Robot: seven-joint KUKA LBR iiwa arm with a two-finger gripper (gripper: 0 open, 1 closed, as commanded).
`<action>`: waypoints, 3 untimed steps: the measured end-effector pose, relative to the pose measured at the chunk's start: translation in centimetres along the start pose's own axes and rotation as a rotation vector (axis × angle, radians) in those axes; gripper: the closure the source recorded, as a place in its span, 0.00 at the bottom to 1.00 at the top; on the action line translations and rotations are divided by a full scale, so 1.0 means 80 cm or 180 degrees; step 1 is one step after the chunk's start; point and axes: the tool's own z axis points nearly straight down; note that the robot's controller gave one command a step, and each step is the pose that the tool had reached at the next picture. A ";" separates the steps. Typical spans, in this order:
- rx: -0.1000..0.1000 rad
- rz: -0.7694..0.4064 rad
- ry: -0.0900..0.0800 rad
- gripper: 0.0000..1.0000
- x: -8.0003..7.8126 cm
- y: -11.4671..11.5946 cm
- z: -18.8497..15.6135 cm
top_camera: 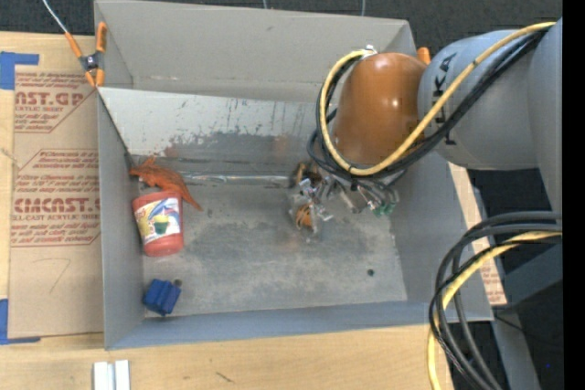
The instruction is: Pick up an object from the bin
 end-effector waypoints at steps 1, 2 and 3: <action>-0.0014 -0.0693 0.0007 1.00 0.027 0.072 0.017; -0.0008 -0.0655 -0.0023 1.00 -0.044 0.067 -0.017; -0.0009 -0.0161 -0.0040 1.00 -0.001 0.071 -0.092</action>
Offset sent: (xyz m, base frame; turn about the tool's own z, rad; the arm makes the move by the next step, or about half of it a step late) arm -0.0426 0.0402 -0.0125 -0.2153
